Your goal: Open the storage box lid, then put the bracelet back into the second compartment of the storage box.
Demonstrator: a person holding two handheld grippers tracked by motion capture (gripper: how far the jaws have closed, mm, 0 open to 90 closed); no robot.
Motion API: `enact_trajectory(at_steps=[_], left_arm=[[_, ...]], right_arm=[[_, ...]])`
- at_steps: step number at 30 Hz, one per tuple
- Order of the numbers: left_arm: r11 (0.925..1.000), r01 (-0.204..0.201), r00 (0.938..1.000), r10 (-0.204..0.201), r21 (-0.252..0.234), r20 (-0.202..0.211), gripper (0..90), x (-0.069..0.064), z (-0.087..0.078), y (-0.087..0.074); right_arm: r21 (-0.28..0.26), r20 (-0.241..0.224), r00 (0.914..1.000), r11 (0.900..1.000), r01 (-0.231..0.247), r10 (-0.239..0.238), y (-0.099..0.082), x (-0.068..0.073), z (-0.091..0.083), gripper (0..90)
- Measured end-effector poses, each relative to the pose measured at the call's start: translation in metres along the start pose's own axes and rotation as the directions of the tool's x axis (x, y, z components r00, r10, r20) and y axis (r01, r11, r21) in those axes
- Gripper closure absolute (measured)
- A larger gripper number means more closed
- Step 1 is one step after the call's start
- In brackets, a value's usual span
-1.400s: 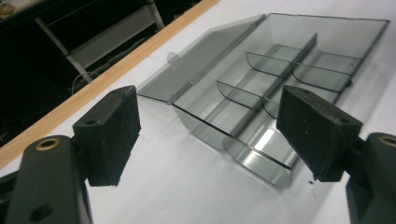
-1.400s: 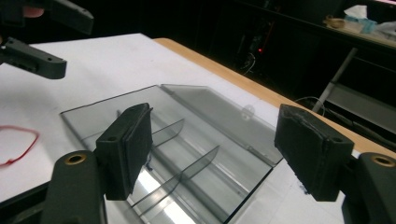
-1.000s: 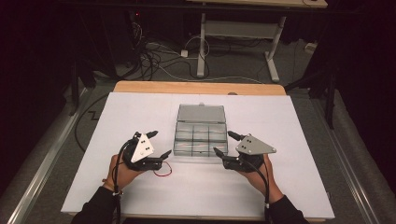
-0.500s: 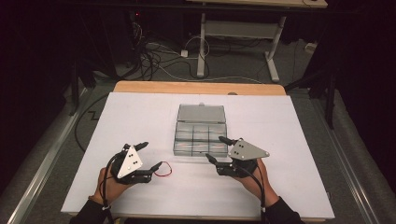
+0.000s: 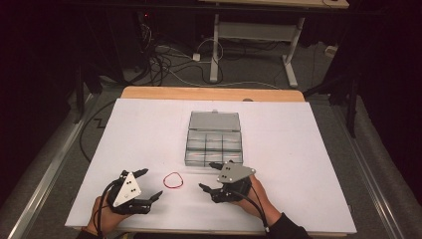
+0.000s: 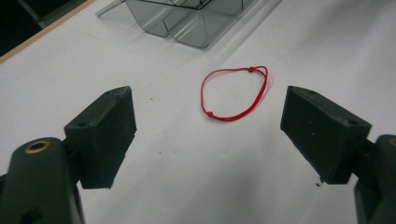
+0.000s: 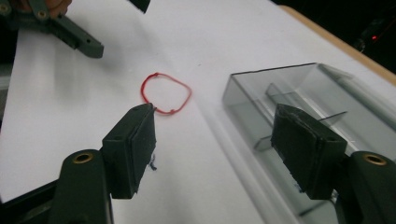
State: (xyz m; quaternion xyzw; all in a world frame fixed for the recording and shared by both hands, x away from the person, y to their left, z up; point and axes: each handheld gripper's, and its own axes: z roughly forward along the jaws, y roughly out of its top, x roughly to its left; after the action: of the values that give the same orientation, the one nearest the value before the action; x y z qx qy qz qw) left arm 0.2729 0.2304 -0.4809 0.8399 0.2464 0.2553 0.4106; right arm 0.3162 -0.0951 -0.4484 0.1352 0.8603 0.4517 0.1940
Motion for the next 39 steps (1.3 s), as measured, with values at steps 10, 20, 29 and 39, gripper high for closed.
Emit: enact_trajectory(at_steps=[10,20,29,39], left_arm=[[1.0000,-0.001,0.9999,0.001,0.004,-0.014,15.3,0.000,-0.004,-0.005],[0.9994,0.032,0.9994,-0.032,0.010,-0.014,15.3,0.000,-0.006,-0.011],[0.9997,0.015,0.9996,-0.015,0.018,-0.025,15.4,0.000,-0.004,-0.010],[0.9991,0.009,0.9997,-0.009,0.040,-0.024,15.4,-0.002,-0.002,-0.010]], right_arm=[[0.056,-0.094,0.9952,0.9979,0.032,-0.027,0.004,0.017,0.035,38.0],[0.130,-0.177,0.9802,0.9851,0.113,-0.089,0.018,0.027,0.084,48.6],[0.214,-0.253,0.9675,0.9753,0.055,0.001,0.026,0.017,0.104,80.0],[0.171,-0.187,0.9817,0.9830,0.068,-0.036,0.021,0.021,0.092,90.0]])
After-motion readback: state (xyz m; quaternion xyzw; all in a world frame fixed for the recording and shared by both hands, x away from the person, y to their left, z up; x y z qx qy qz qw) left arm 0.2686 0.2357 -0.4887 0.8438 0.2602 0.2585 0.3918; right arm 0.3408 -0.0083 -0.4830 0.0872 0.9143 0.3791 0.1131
